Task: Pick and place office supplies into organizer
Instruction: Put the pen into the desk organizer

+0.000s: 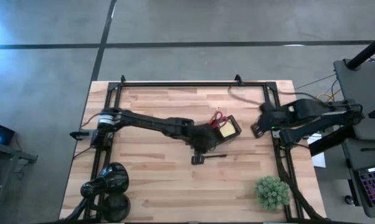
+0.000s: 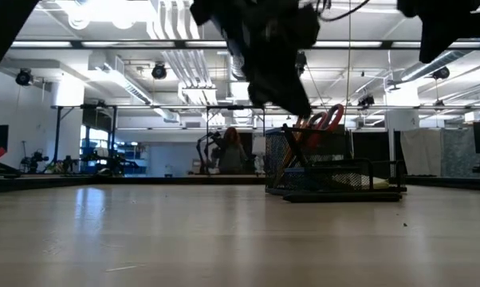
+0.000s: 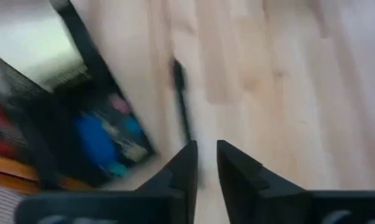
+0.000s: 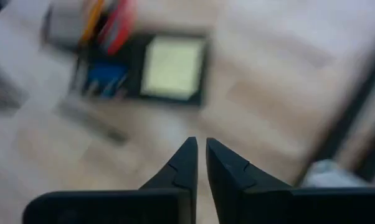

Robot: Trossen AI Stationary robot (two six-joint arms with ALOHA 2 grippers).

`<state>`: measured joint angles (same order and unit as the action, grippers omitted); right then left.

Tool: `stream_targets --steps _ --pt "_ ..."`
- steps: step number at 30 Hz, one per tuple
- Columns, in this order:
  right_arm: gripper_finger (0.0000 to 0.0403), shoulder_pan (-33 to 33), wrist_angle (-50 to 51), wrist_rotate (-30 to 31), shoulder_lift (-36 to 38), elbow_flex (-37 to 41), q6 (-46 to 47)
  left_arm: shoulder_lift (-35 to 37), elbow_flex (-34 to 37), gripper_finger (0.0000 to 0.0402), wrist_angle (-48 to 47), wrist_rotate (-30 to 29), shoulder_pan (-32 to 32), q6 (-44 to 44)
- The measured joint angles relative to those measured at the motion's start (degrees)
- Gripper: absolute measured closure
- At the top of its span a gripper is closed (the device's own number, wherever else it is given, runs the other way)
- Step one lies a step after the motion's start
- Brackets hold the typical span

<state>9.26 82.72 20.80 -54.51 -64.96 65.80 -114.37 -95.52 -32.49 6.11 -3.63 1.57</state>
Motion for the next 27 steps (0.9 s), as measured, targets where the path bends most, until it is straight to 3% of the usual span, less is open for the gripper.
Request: stream_targets --steps 3,10,13,19,27 --pt "0.0364 0.00 -5.68 -7.60 -3.21 2.00 -2.67 -2.22 0.83 0.0343 -0.35 4.20 -0.17 7.18" --pt "0.0356 1.93 -6.80 -9.38 -10.11 5.65 0.65 -2.73 6.61 0.0367 3.41 1.63 -2.45 11.66" --pt "0.0359 3.38 -7.06 -9.38 -11.25 6.71 2.42 -2.90 8.61 0.0385 7.18 -1.58 -3.00 11.75" --pt "0.0359 6.27 -7.12 -6.80 -11.91 7.67 9.38 -2.71 13.07 0.0400 11.57 -1.91 -3.02 12.87" --pt "0.0359 8.63 -7.28 -2.10 -11.97 7.53 18.67 -2.79 17.50 0.0401 18.42 0.83 -3.02 29.28"
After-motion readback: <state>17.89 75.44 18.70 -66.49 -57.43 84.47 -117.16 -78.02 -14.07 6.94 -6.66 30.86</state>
